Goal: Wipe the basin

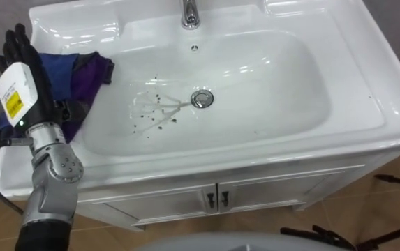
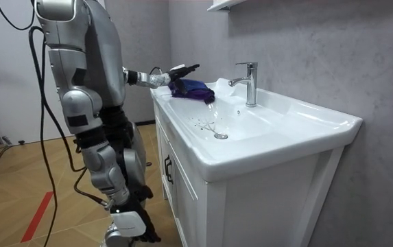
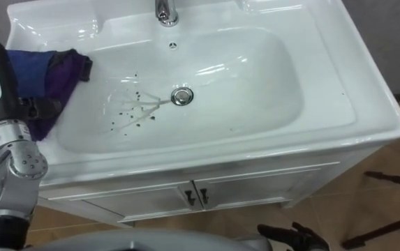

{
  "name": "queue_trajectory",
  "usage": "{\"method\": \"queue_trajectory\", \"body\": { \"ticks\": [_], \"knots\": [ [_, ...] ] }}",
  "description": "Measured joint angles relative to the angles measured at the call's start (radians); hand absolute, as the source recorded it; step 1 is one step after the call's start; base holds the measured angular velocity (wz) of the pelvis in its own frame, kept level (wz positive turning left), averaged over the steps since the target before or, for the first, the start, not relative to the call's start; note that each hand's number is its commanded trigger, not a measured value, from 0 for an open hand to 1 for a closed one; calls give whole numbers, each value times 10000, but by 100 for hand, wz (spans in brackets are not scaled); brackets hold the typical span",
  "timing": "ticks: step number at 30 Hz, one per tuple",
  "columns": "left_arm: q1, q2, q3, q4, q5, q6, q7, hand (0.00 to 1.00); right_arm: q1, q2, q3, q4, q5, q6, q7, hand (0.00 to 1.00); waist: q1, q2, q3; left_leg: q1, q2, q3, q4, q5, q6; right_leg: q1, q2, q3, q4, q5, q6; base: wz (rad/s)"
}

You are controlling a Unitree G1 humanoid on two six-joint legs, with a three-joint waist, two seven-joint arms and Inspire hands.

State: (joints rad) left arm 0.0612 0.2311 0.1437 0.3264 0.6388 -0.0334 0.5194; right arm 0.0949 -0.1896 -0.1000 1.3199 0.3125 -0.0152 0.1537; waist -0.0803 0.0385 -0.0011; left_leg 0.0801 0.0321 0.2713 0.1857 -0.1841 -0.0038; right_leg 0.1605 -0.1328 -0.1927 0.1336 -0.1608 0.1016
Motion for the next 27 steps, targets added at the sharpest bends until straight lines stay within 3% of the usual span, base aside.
{"method": "queue_trajectory", "body": {
  "ticks": [13, 19, 27],
  "knots": [
    [-261, 48, 22, 515, -180, 790, -126, 0, 111, -7, 9, -360, -30, 441, -422, 0, 1, 57, -36, 120, 10, 115, -78, -1, -8, -1, 13, 99, 3, 1, -1, -2],
    [-261, 48, 105, 683, -155, 1004, -511, 0, 293, -34, -28, -781, -136, 617, -332, 0, -5, -4, -26, 219, 12, 266, -156, 10, -22, -1, 16, 250, 9, 1, -1, -8],
    [-265, 45, 102, 742, -190, 1182, -987, 0, 452, -49, -81, -1368, -512, 1011, -71, 0, -1, -106, -78, 202, 95, 265, -159, 34, -65, -34, 95, 280, 14, 24, -38, 0]
  ]
}}
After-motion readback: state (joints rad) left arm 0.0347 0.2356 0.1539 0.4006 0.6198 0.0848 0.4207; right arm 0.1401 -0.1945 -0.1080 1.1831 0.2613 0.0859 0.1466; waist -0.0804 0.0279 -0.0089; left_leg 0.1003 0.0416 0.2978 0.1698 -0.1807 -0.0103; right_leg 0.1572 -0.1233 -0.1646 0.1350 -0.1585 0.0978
